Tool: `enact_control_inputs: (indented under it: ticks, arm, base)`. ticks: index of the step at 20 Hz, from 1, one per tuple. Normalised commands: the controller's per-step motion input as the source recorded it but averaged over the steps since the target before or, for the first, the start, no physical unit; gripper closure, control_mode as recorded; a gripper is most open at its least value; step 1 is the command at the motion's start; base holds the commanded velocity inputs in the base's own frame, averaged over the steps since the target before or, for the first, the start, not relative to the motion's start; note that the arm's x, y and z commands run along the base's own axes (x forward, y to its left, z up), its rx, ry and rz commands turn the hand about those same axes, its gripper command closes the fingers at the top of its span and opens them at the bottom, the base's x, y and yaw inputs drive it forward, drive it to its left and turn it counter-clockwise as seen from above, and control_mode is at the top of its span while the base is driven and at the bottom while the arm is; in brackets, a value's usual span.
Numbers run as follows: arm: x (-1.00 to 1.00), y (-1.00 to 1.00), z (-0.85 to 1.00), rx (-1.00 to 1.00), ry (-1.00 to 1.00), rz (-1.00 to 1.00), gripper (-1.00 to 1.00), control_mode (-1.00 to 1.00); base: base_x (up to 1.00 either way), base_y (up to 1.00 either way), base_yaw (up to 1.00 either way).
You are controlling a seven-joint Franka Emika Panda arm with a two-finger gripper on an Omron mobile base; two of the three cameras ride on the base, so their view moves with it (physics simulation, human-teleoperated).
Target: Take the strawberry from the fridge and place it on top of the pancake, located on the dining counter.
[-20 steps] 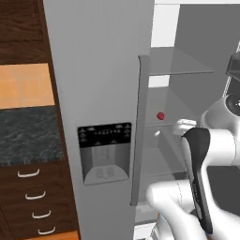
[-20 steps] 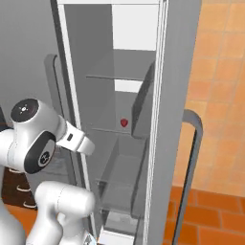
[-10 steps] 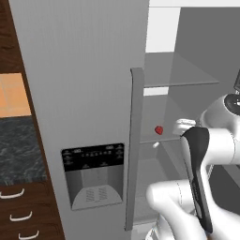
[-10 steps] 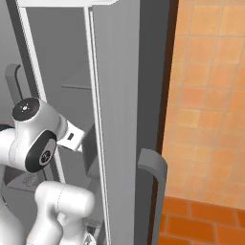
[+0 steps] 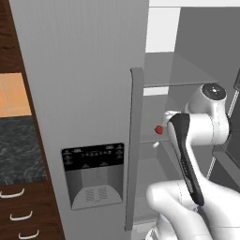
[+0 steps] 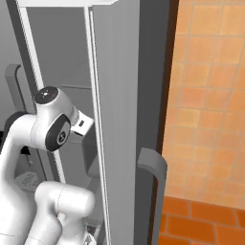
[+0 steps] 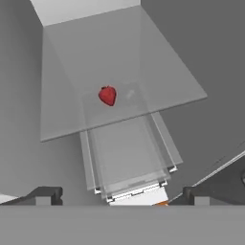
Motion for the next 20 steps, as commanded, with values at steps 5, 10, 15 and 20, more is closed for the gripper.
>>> enact_control_inputs:
  ticks: [5,10,15,20]
  arm:
    - [0.52,0.0,-0.38,0.0,0.0,0.02,-1.0,-1.0]
    - [0.28,0.0,-0.42,0.0,0.0,0.12,-1.0,-1.0]
    - [0.27,-0.03,-0.22,-0.02,0.03,0.2,-1.0,-1.0]
    - [0.28,-0.03,-0.2,-0.02,0.0,0.16,-1.0,-1.0]
  base:
    - [0.0,0.0,0.0]
    - [0.0,0.0,0.0]
    - [0.0,0.0,0.0]
    - [0.0,0.0,0.0]
